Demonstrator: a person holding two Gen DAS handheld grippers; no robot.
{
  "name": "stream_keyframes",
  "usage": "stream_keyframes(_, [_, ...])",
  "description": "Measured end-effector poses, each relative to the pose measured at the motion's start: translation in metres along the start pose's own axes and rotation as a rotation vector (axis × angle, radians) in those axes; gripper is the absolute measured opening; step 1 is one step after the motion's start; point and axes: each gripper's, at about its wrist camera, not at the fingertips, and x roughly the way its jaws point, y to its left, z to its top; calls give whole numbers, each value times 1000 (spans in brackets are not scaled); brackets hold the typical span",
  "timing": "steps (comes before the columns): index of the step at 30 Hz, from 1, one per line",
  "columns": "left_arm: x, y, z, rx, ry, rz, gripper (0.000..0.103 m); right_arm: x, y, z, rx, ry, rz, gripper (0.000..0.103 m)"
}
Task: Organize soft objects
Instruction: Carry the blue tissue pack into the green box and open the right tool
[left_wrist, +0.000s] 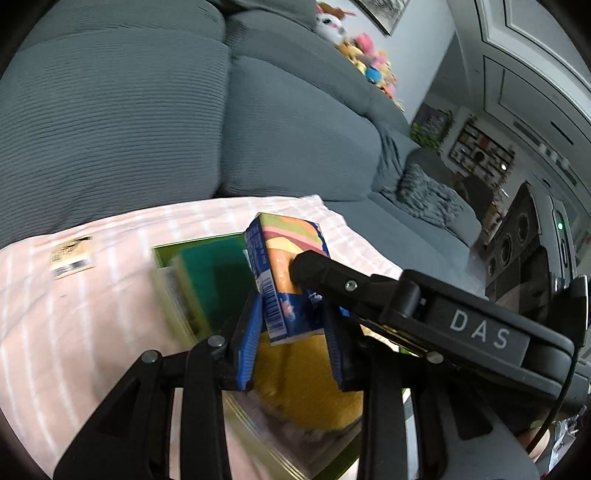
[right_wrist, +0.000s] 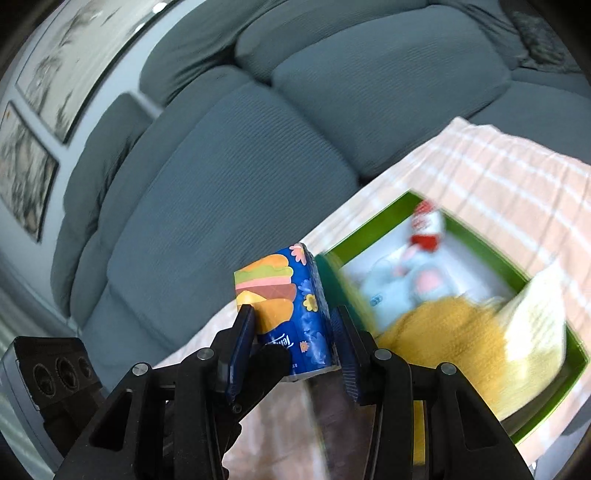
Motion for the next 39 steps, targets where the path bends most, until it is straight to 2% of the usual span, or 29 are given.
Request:
stream_keyframes(3, [24, -9, 5, 15, 36, -19, 30, -1, -21, 11, 35, -20, -13, 45])
stream_keyframes(7, [54, -10, 5, 10, 103, -13, 30, 11, -50, 19, 106, 4, -32, 45])
stream_keyframes(13, [80, -8, 6, -19, 174, -23, 30, 29, -67, 26, 140, 36, -75, 45])
stream_keyframes(24, [80, 5, -3, -114, 215, -21, 29, 42, -74, 23, 164, 52, -128, 45])
stream_keyframes(29, [69, -1, -3, -89, 212, 4, 32, 41, -71, 22, 152, 38, -133, 45])
stream_keyframes(32, [62, -5, -3, -71, 207, 11, 40, 40, -72, 21, 162, 30, -131, 45])
stream_keyframes(36, [43, -9, -4, -43, 164, 21, 60, 33, -71, 20, 173, 5, -122, 45])
stream_keyframes(38, [34, -8, -4, -46, 145, 14, 62, 29, -69, 20, 167, -10, -118, 45])
stream_keyframes(39, [30, -7, -5, -50, 140, 10, 67, 27, -67, 19, 161, -17, -116, 45])
